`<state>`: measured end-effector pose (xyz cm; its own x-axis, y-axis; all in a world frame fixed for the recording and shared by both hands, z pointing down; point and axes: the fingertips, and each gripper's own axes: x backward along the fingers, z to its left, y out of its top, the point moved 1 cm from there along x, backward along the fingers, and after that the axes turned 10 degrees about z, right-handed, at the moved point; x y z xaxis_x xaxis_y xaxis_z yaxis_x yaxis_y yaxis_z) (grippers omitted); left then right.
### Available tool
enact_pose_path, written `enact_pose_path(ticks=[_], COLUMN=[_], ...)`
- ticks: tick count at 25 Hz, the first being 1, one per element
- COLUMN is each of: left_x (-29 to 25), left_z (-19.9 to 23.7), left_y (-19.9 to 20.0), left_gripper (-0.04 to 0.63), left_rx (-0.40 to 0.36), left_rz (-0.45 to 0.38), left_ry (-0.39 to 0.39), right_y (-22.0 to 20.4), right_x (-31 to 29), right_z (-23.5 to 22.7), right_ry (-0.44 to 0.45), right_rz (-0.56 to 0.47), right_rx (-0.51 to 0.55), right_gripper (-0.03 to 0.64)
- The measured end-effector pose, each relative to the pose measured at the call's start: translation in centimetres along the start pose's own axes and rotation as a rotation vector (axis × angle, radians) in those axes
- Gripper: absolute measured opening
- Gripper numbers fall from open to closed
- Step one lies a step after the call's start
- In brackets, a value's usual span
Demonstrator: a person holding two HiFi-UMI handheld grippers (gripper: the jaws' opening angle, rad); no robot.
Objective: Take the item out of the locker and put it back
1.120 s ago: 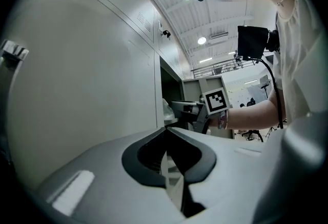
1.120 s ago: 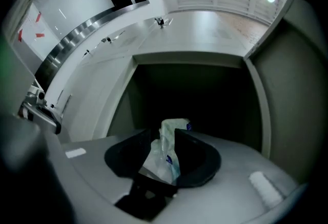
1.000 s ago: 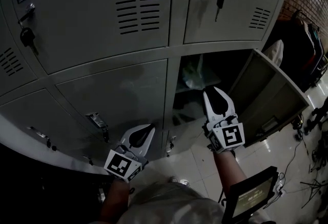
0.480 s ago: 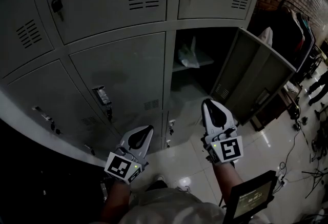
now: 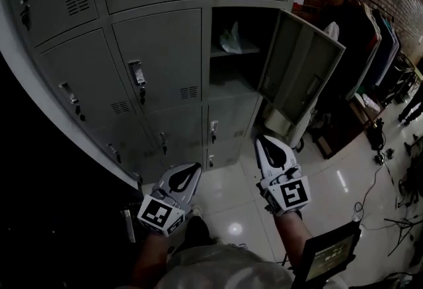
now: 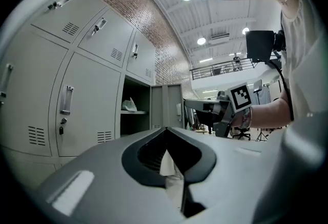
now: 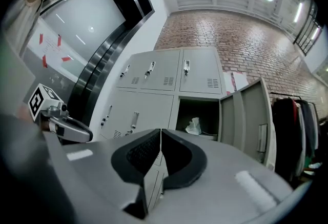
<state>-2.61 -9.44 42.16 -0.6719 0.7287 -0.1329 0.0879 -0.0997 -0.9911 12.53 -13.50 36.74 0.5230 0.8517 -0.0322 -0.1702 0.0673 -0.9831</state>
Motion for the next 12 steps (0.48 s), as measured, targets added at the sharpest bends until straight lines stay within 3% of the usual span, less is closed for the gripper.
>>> enact_pose_path(ticks=[6,12], left_x=[4.0,5.7], left_z=[-2.3,-2.9], left_y=[0.2,0.5], left_gripper=[0.006,0.006], left_rx=[0.009,0.000], left_rz=[-0.011,-0.010], left_ry=[0.040,0.017], right_y=[0.9,1.8], right_x=[4.2,5.5], right_z=[2.6,4.9], right_ry=[0.013,0.006], right_rz=[-0.007,-0.017], right_rx=[0.005,0.006], right_gripper=[0.002,0.000])
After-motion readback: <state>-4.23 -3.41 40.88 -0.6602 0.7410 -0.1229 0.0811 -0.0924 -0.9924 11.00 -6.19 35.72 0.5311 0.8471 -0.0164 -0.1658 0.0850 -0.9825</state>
